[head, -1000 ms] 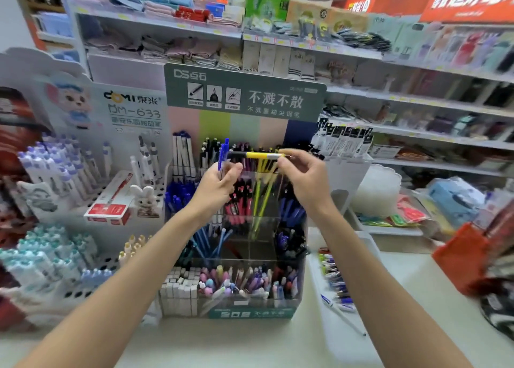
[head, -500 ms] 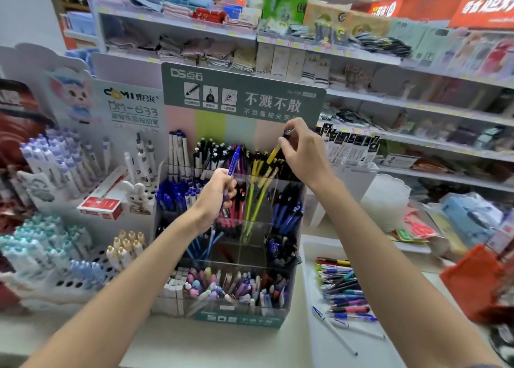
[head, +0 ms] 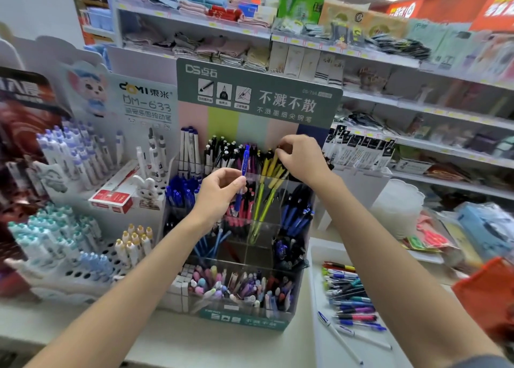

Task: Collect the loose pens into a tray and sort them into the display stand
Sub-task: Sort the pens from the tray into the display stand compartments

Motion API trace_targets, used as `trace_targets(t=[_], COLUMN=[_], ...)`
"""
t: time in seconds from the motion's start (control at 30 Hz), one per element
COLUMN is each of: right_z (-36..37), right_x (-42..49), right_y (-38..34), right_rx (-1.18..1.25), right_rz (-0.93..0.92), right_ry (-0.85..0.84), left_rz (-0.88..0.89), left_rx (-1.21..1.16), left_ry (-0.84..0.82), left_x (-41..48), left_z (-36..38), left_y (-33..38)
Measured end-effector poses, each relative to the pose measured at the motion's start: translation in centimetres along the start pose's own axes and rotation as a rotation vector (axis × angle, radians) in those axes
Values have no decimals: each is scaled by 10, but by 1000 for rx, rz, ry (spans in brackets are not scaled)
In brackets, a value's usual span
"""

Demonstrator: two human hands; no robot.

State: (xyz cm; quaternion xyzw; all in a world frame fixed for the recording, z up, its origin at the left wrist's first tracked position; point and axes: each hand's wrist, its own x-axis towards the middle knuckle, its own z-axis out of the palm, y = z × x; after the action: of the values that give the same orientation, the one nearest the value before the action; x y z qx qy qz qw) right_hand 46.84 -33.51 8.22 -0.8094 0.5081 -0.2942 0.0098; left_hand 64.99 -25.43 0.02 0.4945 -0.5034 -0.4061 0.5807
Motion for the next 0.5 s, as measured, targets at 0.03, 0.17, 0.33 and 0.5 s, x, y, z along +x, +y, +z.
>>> trace_targets(t=[0.03, 0.17, 0.33, 0.5], right_z=[0, -1, 1, 26], right_x=[0, -6, -25, -43], right_y=[1, 4, -13, -72], right_rx=[-70, -221, 91, 457], right_rz=[5, -18, -94, -73], right_ry=[-27, -148, 201, 28], left_rz=[-4, -15, 25, 78], left_rx=[-1, -15, -1, 55], left_ry=[-5, -30, -62, -97], left_x=[0, 1, -1, -7], left_z=[0, -3, -10, -27], left_y=[1, 2, 2, 3])
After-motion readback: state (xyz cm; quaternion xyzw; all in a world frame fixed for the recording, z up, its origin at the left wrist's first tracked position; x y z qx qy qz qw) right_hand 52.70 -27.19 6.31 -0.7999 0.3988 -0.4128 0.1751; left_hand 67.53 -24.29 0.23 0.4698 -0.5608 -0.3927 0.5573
